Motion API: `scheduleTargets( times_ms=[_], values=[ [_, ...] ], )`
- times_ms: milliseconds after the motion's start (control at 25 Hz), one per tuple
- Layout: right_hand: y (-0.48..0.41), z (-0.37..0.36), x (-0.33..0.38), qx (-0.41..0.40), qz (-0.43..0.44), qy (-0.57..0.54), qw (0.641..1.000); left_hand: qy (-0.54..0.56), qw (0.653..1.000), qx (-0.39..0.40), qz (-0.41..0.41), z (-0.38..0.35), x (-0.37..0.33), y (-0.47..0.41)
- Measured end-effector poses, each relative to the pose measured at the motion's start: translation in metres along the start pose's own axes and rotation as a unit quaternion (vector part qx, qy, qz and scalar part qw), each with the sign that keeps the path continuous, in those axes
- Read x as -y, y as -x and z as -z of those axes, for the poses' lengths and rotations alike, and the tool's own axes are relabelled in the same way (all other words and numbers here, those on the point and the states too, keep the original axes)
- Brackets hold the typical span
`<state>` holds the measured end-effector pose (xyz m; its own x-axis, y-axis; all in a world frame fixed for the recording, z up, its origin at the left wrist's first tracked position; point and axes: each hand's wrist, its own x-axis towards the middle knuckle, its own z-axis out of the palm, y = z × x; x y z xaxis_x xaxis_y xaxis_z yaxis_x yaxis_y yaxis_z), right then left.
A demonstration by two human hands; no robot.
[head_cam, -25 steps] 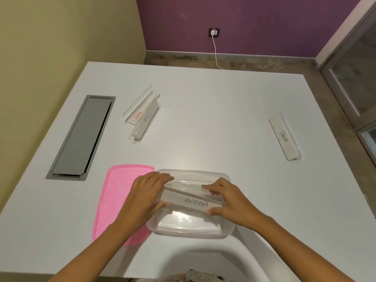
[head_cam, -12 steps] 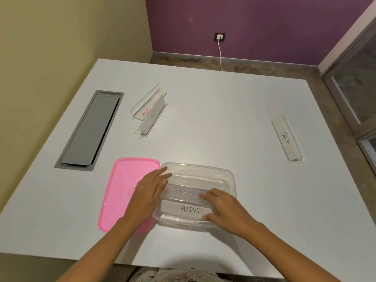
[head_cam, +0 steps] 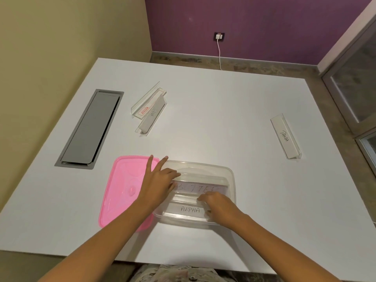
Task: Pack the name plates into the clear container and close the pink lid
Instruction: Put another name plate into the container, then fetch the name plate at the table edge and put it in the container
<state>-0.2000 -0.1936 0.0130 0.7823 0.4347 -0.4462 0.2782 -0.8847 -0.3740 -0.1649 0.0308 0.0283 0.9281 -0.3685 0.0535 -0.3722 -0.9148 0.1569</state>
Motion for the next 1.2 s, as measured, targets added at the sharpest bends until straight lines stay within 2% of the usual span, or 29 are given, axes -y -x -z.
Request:
scheduleTargets(
  times_ms=[160,240,400,560,640,760,880,1200],
  values=[
    [0.005,0.005,0.000,-0.042,0.011,-0.013,0.999,0.002,1.000,0.000,0.006,-0.004,-0.002,0.000],
    [0.010,0.016,0.001,-0.111,0.010,-0.066,0.992,-0.002,1.000,-0.007,0.001,-0.006,-0.003,0.001],
    [0.010,0.056,-0.021,-0.325,-0.033,-0.161,0.931,0.026,0.998,-0.036,-0.039,-0.008,-0.011,0.000],
    [-0.012,0.095,-0.096,-0.440,-0.138,-0.165,0.872,0.079,0.994,0.014,-0.081,-0.012,-0.019,-0.008],
    [-0.024,0.109,-0.136,-0.435,-0.219,-0.135,0.863,0.097,0.990,0.040,-0.099,-0.013,-0.020,-0.015],
    [-0.040,0.128,-0.187,-0.342,-0.329,-0.058,0.878,0.107,0.986,0.049,-0.117,-0.013,-0.019,-0.025],
    [-0.052,0.139,-0.223,-0.299,-0.412,-0.073,0.858,0.136,0.981,0.071,-0.118,-0.017,-0.012,-0.029],
    [-0.077,0.146,-0.282,-0.275,-0.482,-0.095,0.826,0.183,0.972,0.099,-0.107,-0.022,-0.005,-0.034]
  ],
)
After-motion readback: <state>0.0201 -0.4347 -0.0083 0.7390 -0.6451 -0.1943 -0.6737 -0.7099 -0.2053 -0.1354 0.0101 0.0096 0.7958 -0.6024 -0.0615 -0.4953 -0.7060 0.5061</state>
